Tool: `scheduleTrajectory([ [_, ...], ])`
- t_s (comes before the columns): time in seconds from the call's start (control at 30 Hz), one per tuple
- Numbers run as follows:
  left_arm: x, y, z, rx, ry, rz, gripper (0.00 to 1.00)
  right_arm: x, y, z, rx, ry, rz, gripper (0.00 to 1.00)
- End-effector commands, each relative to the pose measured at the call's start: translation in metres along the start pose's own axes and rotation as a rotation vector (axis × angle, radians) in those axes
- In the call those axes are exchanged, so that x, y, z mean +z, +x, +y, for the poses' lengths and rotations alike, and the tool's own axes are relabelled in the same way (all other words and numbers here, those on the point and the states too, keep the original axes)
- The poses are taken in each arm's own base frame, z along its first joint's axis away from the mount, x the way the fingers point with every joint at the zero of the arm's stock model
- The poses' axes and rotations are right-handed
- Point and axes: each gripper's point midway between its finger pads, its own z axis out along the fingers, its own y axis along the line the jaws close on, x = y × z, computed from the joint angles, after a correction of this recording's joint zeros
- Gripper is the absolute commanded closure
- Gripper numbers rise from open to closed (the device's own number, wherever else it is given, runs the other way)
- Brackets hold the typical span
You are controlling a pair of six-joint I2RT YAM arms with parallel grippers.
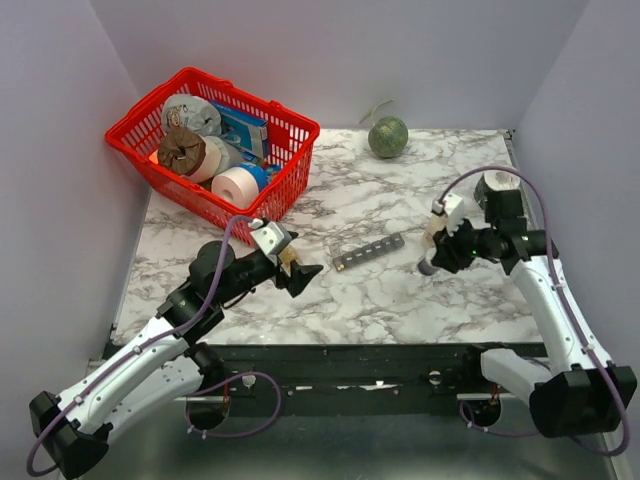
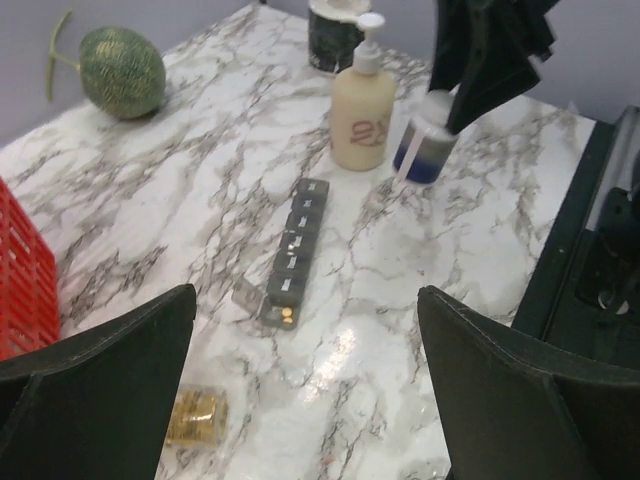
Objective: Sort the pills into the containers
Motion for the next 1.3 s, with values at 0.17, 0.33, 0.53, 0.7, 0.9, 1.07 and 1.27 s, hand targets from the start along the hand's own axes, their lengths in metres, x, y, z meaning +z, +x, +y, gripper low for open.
scheduleTrajectory([
  [0.17,-0.007,0.039,0.031,0.004,-0.160,0.149,0.01,-0.031,0.106,-0.108,0.327,0.364,0.166,0.69],
  [0.33,-0.011,0.045,0.034,-0.002,-0.184,0.167,0.01,-0.040,0.121,-0.146,0.436,0.401,0.161,0.66],
  [0.53,-0.005,0.053,0.035,-0.025,-0.181,0.200,0.01,-0.041,0.124,-0.155,0.398,0.386,0.167,0.26],
  [0.7,0.002,0.062,0.035,-0.097,-0.171,0.231,0.01,-0.065,0.073,-0.128,0.168,0.263,0.066,0.00],
  [0.9,0.019,0.064,0.050,-0.290,-0.169,0.257,0.01,-0.050,-0.015,-0.017,-0.546,-0.154,-0.250,0.00],
  [1.07,0.031,0.061,0.060,-0.443,-0.161,0.244,0.01,0.035,-0.061,0.038,-0.790,-0.355,-0.189,0.03],
  [1.27,0.036,0.074,0.062,-0.547,-0.159,0.186,0.04,0.123,-0.059,0.009,-0.903,-0.352,-0.002,0.14],
])
